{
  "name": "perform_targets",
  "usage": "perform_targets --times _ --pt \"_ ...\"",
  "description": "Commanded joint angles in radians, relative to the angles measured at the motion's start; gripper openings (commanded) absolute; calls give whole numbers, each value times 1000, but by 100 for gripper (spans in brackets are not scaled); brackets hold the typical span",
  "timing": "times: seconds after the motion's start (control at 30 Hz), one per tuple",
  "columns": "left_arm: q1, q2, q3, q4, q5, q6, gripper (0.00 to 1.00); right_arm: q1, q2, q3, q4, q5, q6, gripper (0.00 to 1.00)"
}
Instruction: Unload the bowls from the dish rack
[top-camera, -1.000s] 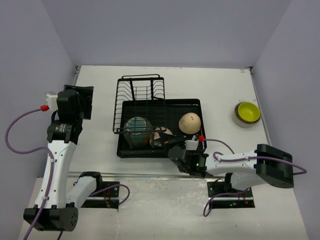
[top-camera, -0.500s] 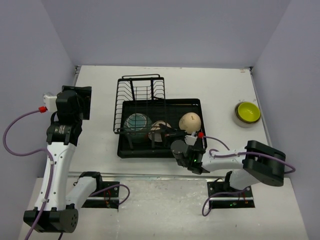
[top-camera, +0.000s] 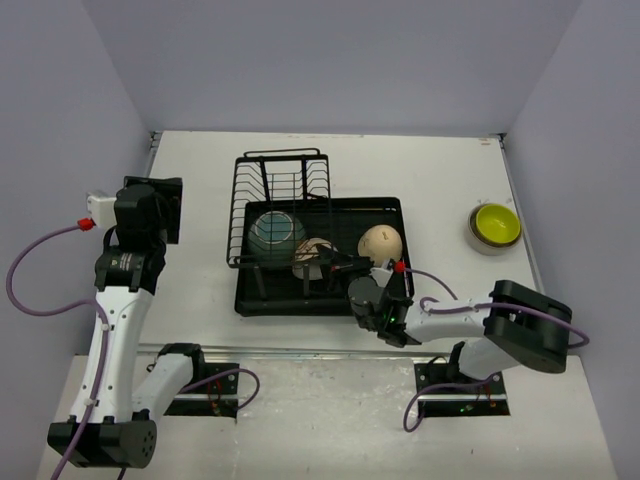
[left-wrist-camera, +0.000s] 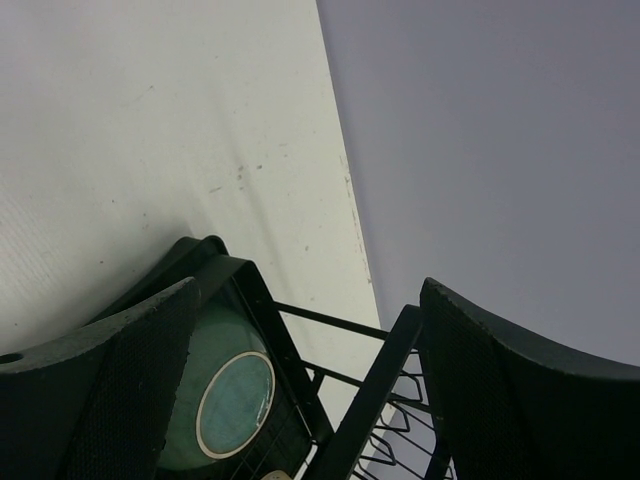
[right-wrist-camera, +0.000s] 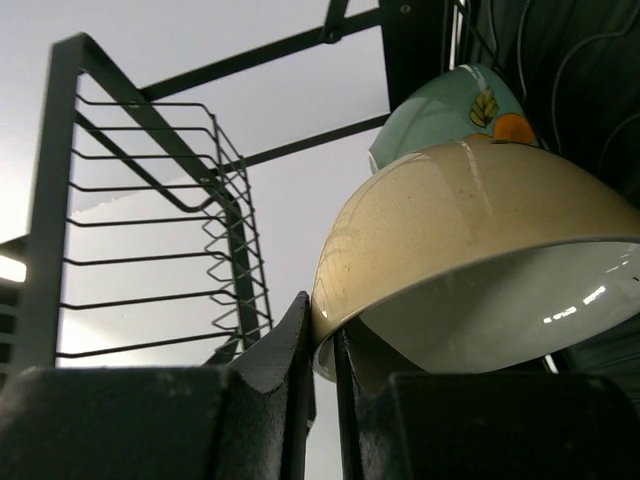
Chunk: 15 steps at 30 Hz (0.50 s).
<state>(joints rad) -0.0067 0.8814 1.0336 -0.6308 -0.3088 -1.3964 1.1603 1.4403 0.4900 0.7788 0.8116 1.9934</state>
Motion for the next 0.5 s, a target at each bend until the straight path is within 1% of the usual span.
perform_targets --times 0.0,0.3,0.47 --pt "7 -2 -3 5 -32 -23 91 -20 -87 -10 100 6 186 0" --pt "7 -2 -6 6 -58 -13 91 -117 -211 -44 100 -74 78 0" --pt "7 -2 -6 9 -64 -19 91 -218 -257 -64 97 -195 21 0"
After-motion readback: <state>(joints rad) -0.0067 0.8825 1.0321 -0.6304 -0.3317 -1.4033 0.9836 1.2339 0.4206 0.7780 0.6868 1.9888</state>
